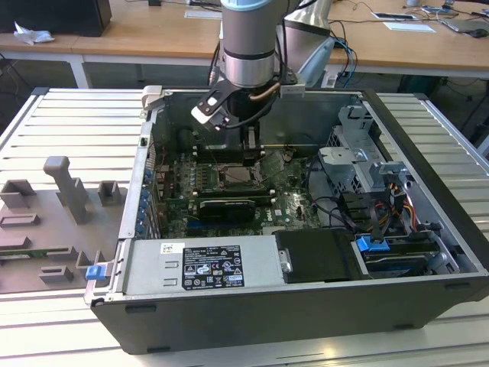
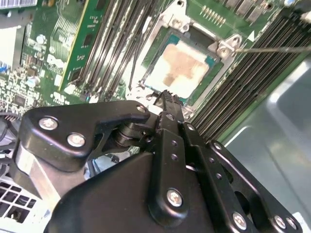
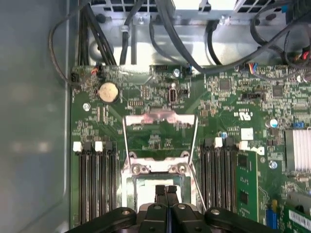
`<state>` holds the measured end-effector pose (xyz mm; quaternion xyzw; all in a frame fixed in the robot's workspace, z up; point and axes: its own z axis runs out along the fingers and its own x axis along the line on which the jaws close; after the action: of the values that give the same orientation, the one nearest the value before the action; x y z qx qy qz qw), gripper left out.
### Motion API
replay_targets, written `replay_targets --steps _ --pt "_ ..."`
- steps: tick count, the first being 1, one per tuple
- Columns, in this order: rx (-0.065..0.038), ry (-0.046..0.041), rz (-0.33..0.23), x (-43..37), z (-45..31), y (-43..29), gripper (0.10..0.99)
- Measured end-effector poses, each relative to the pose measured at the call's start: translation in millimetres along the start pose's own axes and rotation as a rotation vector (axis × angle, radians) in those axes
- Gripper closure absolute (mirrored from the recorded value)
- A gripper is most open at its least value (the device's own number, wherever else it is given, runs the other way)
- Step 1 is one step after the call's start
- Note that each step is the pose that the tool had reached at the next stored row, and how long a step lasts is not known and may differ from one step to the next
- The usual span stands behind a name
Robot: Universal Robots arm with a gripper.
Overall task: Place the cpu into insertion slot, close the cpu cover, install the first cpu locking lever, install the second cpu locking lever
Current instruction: 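Close the cpu cover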
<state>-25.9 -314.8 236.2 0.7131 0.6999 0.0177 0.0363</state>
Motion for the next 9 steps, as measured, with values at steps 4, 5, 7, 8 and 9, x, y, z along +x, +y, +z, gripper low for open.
replay_targets --steps 4,5,7,8,9 --pt "0.0 -0.0001 0.0 -0.1 -5.7 0.6 0.98" --pt "0.0 -0.0002 0.0 -0.1 -7.2 0.7 0.98" --pt "0.0 0.0002 0.0 -0.1 -7.1 1.7 0.98" --pt "0.0 0.0 0.0 -0.1 -7.2 2.5 0.98" --pt "0.0 -0.0001 0.0 0.0 -7.0 3.9 0.98"
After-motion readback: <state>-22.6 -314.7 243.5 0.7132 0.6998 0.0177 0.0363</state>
